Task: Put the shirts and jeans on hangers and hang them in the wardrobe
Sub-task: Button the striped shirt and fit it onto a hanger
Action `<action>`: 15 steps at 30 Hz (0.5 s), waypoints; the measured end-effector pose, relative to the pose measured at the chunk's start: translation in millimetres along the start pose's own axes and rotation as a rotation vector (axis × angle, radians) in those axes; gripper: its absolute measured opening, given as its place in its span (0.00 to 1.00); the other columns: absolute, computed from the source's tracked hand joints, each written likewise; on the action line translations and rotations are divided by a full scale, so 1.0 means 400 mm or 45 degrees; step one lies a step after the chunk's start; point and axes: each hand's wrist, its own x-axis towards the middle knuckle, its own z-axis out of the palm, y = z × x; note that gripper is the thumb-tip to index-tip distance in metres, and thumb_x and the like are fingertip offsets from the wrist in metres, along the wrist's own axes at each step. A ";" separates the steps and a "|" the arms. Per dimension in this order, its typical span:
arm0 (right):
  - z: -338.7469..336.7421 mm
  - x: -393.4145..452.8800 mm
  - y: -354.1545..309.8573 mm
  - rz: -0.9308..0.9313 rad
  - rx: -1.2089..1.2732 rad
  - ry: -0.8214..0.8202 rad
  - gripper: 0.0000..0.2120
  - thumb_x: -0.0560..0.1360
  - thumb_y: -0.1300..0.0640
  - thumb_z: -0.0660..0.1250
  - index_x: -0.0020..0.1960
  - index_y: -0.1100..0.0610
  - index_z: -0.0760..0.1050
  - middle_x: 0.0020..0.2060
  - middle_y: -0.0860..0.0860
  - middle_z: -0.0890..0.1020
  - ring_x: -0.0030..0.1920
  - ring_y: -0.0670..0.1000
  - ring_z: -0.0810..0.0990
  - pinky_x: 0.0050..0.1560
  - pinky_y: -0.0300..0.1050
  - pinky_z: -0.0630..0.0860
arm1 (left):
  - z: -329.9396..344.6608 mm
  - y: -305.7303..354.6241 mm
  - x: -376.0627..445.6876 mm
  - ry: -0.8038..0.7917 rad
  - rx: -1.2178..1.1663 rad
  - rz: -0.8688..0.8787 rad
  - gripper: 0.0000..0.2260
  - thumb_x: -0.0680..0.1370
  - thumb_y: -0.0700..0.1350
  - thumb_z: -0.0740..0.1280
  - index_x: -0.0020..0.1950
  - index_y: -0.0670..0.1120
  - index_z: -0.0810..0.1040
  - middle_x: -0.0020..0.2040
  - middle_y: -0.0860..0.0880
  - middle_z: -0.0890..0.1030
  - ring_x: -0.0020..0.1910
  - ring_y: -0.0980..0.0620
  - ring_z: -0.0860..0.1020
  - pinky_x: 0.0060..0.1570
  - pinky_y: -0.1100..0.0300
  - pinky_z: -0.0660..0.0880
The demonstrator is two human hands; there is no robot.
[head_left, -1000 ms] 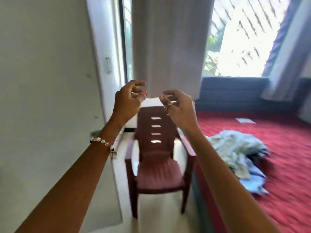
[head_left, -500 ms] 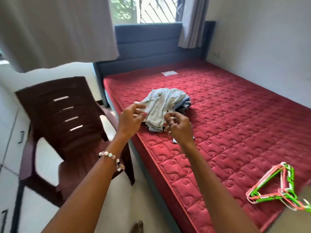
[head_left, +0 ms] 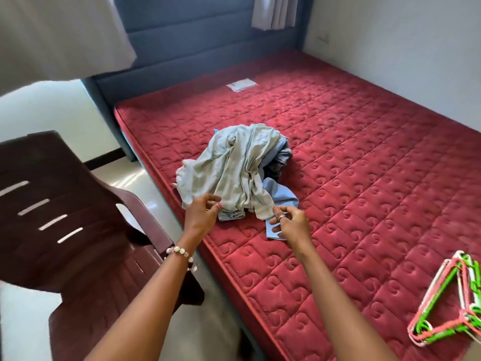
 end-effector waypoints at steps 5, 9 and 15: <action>0.043 0.199 0.028 0.138 -0.059 -0.044 0.06 0.79 0.56 0.64 0.47 0.56 0.77 0.34 0.54 0.82 0.28 0.50 0.78 0.27 0.40 0.71 | 0.031 -0.045 0.143 0.001 0.077 -0.156 0.06 0.75 0.40 0.69 0.51 0.45 0.82 0.43 0.47 0.84 0.41 0.51 0.81 0.47 0.59 0.77; 0.082 0.342 0.032 0.231 -0.051 -0.076 0.05 0.79 0.59 0.63 0.49 0.59 0.77 0.33 0.53 0.80 0.27 0.49 0.75 0.24 0.39 0.69 | 0.050 -0.076 0.268 -0.001 0.129 -0.261 0.06 0.73 0.41 0.68 0.48 0.48 0.82 0.42 0.47 0.84 0.41 0.50 0.82 0.49 0.57 0.79; 0.179 0.597 0.025 0.290 -0.186 -0.041 0.05 0.77 0.56 0.67 0.44 0.56 0.79 0.33 0.53 0.81 0.30 0.51 0.77 0.31 0.45 0.73 | 0.086 -0.123 0.481 -0.040 0.147 -0.358 0.07 0.74 0.42 0.69 0.50 0.48 0.82 0.42 0.49 0.84 0.40 0.51 0.82 0.48 0.55 0.79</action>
